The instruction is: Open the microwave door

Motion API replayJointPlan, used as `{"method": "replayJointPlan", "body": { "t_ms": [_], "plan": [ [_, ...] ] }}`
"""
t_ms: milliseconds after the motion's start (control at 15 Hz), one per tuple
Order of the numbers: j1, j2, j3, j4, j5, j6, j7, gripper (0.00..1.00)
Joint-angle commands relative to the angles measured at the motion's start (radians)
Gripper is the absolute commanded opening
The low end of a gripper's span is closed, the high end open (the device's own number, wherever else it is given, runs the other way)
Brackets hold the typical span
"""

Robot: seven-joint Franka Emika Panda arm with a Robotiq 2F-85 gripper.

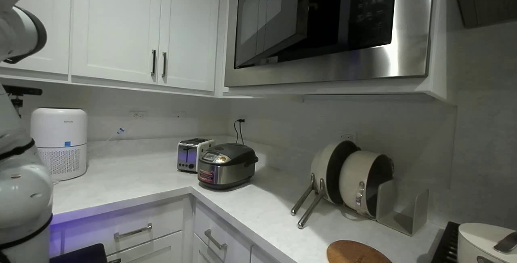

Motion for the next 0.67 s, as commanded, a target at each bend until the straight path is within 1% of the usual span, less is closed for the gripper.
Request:
{"method": "replayJointPlan", "body": {
  "t_ms": [0, 67, 133, 200, 333, 600],
  "plan": [
    [-0.021, 0.026, 0.041, 0.044, 0.042, -0.116, -0.011, 0.80],
    [-0.026, 0.026, 0.042, 0.050, 0.042, -0.130, -0.011, 0.89],
    [-0.029, 0.028, 0.043, 0.056, 0.043, -0.143, -0.012, 0.95],
    [-0.034, 0.031, 0.043, 0.063, 0.044, -0.149, -0.011, 1.00],
    [-0.040, 0.038, 0.041, 0.074, 0.050, -0.171, -0.011, 1.00],
    [-0.044, 0.050, 0.032, 0.094, 0.081, -0.255, -0.021, 1.00]
  ]
}}
